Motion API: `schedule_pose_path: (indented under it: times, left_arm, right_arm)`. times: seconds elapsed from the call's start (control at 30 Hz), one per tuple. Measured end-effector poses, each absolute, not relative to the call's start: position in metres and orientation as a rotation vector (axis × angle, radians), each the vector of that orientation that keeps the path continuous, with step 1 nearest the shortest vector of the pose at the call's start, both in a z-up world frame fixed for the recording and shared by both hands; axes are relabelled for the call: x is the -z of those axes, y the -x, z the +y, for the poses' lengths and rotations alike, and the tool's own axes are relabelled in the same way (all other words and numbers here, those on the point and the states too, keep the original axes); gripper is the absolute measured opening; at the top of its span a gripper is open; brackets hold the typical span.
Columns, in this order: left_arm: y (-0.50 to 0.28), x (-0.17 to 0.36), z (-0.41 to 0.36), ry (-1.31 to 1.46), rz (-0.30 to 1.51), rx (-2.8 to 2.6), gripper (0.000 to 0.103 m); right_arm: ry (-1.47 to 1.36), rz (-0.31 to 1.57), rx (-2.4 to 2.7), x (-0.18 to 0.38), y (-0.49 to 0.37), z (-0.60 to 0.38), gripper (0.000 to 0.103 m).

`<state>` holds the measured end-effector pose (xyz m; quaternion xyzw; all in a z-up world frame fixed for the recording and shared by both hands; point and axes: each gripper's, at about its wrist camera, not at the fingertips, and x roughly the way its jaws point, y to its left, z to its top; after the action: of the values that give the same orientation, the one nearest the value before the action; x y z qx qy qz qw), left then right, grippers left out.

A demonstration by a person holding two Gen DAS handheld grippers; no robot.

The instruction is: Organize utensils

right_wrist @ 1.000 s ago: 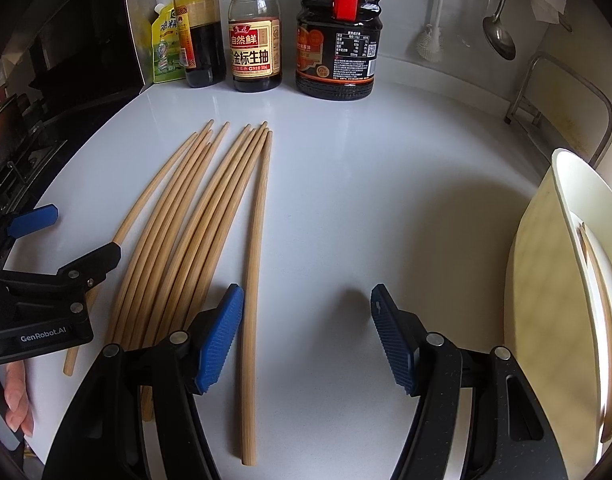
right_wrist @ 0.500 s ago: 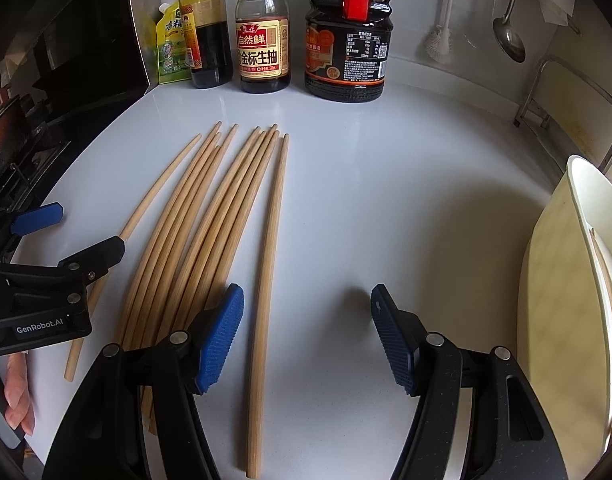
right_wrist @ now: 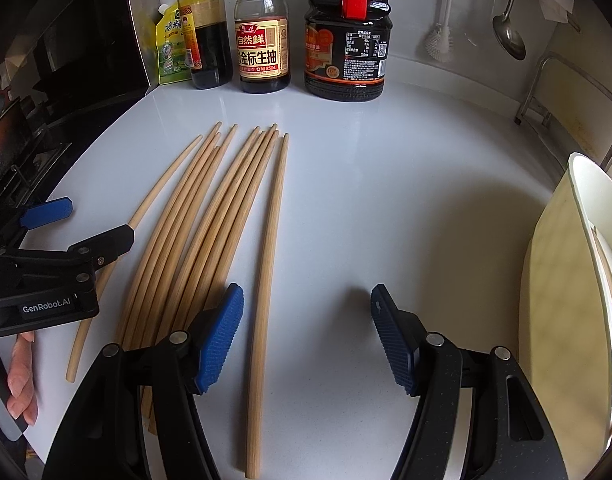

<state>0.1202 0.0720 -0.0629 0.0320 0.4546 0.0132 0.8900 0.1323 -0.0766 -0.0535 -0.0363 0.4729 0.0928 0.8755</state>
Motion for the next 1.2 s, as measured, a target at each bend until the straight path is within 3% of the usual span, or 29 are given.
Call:
schedule_pose_path:
  times: [0.43,0.5,0.57,0.6,0.63,0.77,1.2]
  left_arm:
    - [-0.133,0.066,0.073,-0.03,0.977,-0.011,0.097]
    - [-0.129,0.065,0.07,-0.031,0.971,0.012,0.089]
    - [-0.124,0.062,0.067,-0.033,0.962,0.035,0.072]
    - [-0.122,0.061,0.066,-0.036,0.956,0.041,0.066]
    - [-0.12,0.059,0.063,-0.04,0.951,0.049,0.055]
    - [-0.116,0.056,0.055,-0.053,0.947,0.075,0.008]
    - [-0.103,0.036,0.064,0.029,0.935,0.121,0.007]
  right_arm:
    - [0.077,0.972,-0.19,0.055,-0.139,-0.074,0.063]
    - [0.08,0.971,-0.198,0.055,-0.138,-0.073,0.059]
    - [0.092,0.968,-0.209,0.054,-0.136,-0.071,0.044]
    - [0.101,0.97,-0.215,0.052,-0.135,-0.07,0.03]
    - [0.111,0.971,-0.219,0.052,-0.134,-0.068,0.018]
    - [0.137,0.961,-0.225,0.052,-0.131,-0.062,0.007]
    - [0.038,0.865,-0.256,0.022,-0.116,-0.07,0.006]
